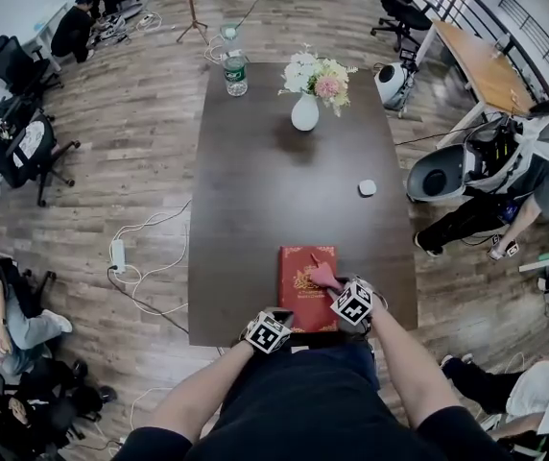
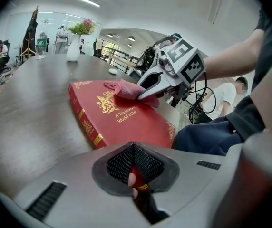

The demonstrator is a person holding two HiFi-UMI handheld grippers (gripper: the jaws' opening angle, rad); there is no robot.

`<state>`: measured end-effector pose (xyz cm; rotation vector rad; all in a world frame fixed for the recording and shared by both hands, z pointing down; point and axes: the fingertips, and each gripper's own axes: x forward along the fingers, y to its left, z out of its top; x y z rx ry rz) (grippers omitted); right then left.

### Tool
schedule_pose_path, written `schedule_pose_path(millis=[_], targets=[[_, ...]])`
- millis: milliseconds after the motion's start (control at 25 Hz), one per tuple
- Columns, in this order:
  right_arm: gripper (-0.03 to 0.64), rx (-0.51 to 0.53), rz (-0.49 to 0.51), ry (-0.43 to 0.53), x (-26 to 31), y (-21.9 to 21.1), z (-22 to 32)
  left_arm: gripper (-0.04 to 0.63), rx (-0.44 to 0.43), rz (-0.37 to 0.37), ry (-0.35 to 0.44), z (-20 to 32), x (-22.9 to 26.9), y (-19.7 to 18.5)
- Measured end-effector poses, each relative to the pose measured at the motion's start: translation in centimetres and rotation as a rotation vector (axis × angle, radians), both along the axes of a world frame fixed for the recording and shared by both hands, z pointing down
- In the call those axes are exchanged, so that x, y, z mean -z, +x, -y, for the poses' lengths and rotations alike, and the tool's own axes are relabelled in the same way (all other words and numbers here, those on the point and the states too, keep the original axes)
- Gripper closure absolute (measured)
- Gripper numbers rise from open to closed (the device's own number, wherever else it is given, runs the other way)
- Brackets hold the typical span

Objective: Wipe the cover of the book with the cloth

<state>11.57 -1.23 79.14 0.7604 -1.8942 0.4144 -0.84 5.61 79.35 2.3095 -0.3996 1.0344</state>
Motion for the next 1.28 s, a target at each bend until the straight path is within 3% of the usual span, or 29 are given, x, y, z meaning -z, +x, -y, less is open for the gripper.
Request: schedule_pose_path(millis=[480,960,1280], targets=[[0.5,-0.043,-0.027,-0.009,-0.1,2.1,-0.5,0.6,0.009,-0.013,0.001,0.3,0.4,0.1],[0.5,-0.164,-0.052,-0.013,-0.1,6.5,-1.7,0.6,0.004,-0.012,0.053,0.6,1.3,-0.3],[0.5,-0.08,0.021,0.05,2.0,1.8,-0.2,0.6,0.037,0.015,0.036,0.4,1.0,-1.6]])
